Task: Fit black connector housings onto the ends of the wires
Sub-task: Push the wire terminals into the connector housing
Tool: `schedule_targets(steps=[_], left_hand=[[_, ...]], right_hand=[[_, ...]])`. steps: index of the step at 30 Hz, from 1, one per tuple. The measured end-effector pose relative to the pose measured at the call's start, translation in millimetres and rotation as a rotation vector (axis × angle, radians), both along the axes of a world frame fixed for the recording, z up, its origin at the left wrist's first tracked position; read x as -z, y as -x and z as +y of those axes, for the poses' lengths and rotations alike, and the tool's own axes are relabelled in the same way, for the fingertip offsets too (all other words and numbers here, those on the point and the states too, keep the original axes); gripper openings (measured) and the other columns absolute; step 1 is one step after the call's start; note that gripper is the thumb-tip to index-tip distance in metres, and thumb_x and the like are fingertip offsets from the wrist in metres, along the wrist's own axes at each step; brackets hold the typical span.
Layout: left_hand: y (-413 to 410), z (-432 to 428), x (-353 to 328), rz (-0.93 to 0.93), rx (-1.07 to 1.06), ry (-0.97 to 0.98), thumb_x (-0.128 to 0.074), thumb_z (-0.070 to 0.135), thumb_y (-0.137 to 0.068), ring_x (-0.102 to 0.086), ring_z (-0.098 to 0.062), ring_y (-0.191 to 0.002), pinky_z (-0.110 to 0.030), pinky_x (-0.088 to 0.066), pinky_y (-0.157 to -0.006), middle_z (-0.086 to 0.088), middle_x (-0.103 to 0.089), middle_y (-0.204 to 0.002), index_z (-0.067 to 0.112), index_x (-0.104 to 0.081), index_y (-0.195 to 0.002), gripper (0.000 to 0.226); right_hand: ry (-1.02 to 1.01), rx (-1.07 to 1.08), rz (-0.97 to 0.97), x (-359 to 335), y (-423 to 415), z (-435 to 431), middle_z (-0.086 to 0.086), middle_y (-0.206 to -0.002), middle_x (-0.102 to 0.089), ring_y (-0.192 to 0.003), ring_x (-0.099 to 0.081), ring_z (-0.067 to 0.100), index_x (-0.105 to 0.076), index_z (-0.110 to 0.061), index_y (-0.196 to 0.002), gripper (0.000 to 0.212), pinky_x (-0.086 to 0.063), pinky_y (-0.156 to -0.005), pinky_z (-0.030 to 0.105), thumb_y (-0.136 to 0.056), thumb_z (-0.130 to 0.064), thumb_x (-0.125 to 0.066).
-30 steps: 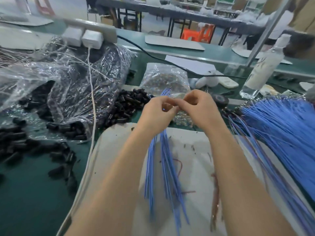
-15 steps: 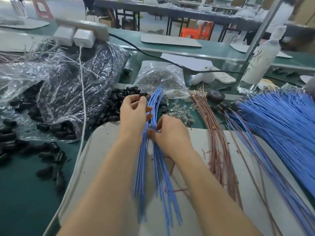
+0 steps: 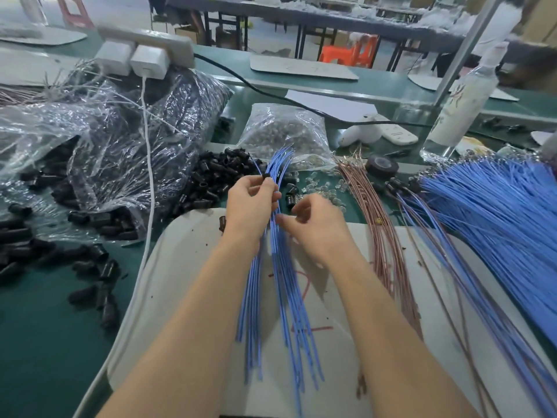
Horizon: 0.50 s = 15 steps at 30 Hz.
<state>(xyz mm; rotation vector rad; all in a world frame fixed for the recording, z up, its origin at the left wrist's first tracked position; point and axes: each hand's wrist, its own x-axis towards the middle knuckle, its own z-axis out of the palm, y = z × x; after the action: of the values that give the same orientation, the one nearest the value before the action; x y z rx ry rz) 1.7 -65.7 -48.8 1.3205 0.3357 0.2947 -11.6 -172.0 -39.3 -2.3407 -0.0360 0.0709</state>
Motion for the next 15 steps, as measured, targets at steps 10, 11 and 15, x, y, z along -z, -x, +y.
schedule_targets(steps=[10,11,15], left_hand=[[-5,1,4,0.049,-0.026,-0.018,-0.05,0.015,-0.095,-0.061,-0.007,-0.073,-0.026,-0.055,-0.076,0.002,-0.06,-0.08,0.017,-0.052,-0.085,0.011],[-5,1,4,0.06,-0.021,-0.025,-0.05,0.016,-0.096,-0.061,-0.008,-0.074,-0.028,-0.054,-0.078,0.002,-0.061,-0.081,0.017,-0.052,-0.085,0.011],[-3,1,4,0.081,0.014,-0.165,-0.051,0.02,-0.094,-0.064,-0.018,-0.091,-0.039,-0.052,-0.093,-0.004,-0.065,-0.092,0.021,-0.052,-0.085,0.009]], right_hand=[[-0.175,-0.069,-0.02,-14,0,-10,-0.004,-0.061,-0.061,-0.047,-0.048,0.004,-0.065,-0.016,-0.071,0.026,-0.034,-0.047,0.019,-0.091,-0.032,-0.062],[-0.425,-0.091,-0.008,-19,1,-15,-0.005,-0.058,-0.059,-0.042,-0.043,0.004,-0.065,-0.015,-0.072,0.024,-0.031,-0.043,0.017,-0.091,-0.029,-0.062],[-1.341,-0.472,0.05,-40,6,-35,-0.002,-0.064,-0.059,-0.044,-0.039,0.003,-0.069,-0.014,-0.086,0.014,-0.035,-0.041,0.011,-0.089,-0.023,-0.058]])
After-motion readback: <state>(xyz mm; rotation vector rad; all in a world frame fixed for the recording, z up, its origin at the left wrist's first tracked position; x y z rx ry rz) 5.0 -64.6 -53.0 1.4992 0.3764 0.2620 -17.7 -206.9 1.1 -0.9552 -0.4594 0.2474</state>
